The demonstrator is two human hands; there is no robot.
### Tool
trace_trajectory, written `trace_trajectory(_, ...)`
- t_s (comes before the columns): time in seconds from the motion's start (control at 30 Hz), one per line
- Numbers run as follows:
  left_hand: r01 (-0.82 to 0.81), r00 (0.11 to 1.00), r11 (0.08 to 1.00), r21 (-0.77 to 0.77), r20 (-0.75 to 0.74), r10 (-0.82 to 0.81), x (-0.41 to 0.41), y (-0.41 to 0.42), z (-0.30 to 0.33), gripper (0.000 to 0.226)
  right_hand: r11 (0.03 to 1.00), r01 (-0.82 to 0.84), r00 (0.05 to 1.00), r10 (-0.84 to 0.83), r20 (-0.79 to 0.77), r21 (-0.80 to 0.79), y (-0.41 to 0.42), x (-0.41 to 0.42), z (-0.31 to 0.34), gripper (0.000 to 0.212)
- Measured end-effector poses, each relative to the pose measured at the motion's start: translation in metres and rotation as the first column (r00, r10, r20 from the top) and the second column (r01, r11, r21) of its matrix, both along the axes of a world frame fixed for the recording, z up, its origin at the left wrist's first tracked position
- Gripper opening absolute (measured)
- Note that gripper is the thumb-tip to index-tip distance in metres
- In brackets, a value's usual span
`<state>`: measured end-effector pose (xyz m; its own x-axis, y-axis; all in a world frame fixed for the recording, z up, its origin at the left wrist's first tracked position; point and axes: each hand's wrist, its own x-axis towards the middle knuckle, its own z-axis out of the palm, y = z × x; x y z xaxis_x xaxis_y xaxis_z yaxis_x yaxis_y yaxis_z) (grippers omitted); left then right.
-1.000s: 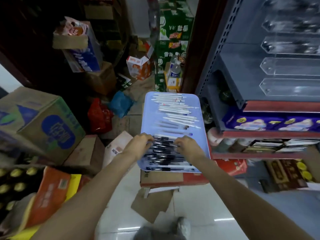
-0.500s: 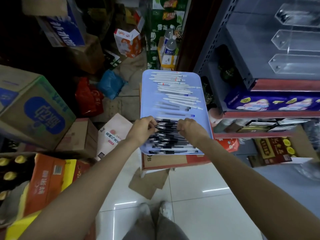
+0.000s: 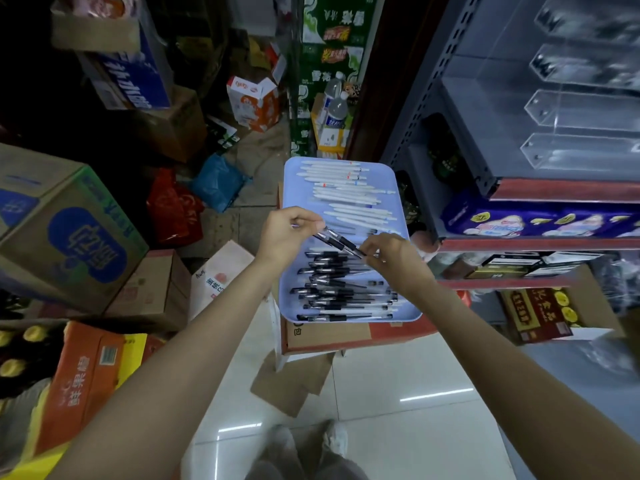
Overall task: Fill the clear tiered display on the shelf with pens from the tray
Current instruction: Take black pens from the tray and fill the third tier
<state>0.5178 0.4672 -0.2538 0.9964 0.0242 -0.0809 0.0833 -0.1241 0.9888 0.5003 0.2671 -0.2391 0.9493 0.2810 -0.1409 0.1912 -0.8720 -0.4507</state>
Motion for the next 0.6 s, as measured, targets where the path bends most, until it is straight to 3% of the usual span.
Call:
trace_trajectory(0.23,-0.011,0.998,0.992,-0.124,0.059,0.019,0.026,-0.045,0.056,0.005,0.972,0.126,0.990,-0.137,0.042,0.199,-0.034,0.007,0.046,0.014)
trace_trajectory(0.37,0.055,0.995,0.981,-0.187,0.087,-0.039,0.041,-0.089,0.092,0.021,0.871,0.235,0.960,-0.277,0.036,0.432,-0.068,0.017,0.069,0.007)
trace_trajectory(0.43,0.152,0.987,0.979,-0.137,0.079,-0.142,0.047,-0.122,0.106,0.021,0.790,0.246,0.953,-0.303,0.009,0.561,-0.087,0.027,0.080,0.005)
trace_trajectory(0.5,0.215,0.971,0.977,-0.013,0.109,-0.212,0.054,-0.159,0.116,0.006,0.734,0.244,0.952,-0.307,-0.012,0.634,-0.113,0.039,0.091,0.007)
trace_trajectory(0.6,0.185,0.963,0.979,0.084,0.182,-0.198,0.072,-0.217,0.129,0.023,0.701,0.235,0.947,-0.321,0.004,0.673,-0.162,0.058,0.104,0.007)
